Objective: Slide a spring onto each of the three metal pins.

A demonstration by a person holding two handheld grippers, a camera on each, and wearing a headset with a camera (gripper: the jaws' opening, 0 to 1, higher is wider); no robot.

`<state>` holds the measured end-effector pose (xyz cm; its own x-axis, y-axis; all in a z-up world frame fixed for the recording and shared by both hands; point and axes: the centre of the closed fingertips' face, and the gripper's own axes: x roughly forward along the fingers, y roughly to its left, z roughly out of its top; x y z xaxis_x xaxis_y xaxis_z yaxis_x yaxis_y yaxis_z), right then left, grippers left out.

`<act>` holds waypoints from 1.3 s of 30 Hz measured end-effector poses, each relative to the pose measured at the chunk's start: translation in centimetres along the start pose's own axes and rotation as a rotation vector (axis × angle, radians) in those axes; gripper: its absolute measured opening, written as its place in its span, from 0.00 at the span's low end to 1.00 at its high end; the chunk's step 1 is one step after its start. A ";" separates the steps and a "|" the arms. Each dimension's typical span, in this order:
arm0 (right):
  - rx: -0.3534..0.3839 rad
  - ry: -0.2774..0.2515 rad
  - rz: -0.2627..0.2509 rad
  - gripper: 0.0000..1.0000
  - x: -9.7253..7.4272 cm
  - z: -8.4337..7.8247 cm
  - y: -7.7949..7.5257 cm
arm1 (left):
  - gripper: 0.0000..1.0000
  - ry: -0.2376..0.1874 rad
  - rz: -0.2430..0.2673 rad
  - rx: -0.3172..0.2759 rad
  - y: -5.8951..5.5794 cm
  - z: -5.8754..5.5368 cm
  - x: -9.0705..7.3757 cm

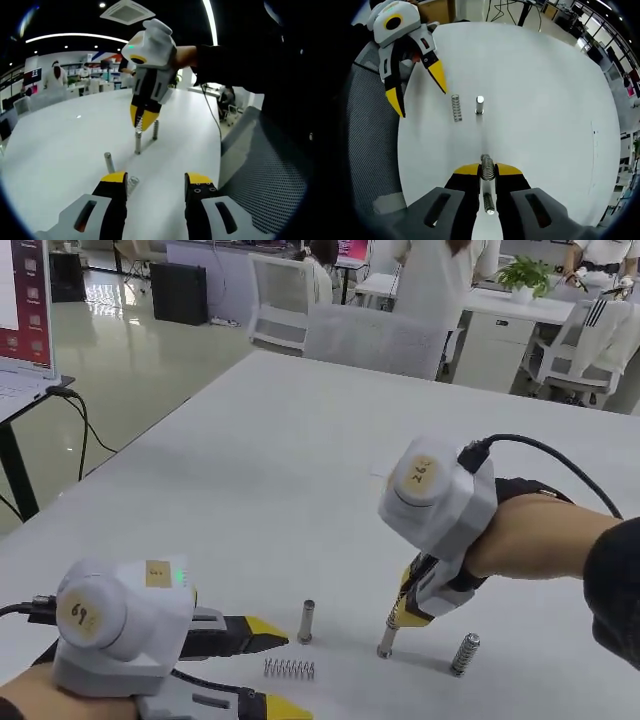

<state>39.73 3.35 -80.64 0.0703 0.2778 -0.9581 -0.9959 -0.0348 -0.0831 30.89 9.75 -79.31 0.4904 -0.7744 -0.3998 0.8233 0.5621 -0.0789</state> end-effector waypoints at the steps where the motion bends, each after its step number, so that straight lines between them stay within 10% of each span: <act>1: 0.002 0.002 0.003 0.08 0.2 0.0 0.0 | 0.39 0.001 0.000 0.000 0.0 0.0 0.0; 22: 0.047 0.047 0.045 0.08 4.0 -1.4 0.6 | 0.39 0.005 0.002 -0.001 0.0 -0.2 0.1; 39: 0.019 0.032 0.032 0.12 2.9 -0.8 0.6 | 0.39 0.006 0.009 0.001 0.1 -0.2 0.0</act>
<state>39.34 3.36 -83.72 0.0395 0.2459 -0.9685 -0.9986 -0.0248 -0.0470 30.90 9.89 -79.48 0.4960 -0.7677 -0.4058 0.8191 0.5687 -0.0747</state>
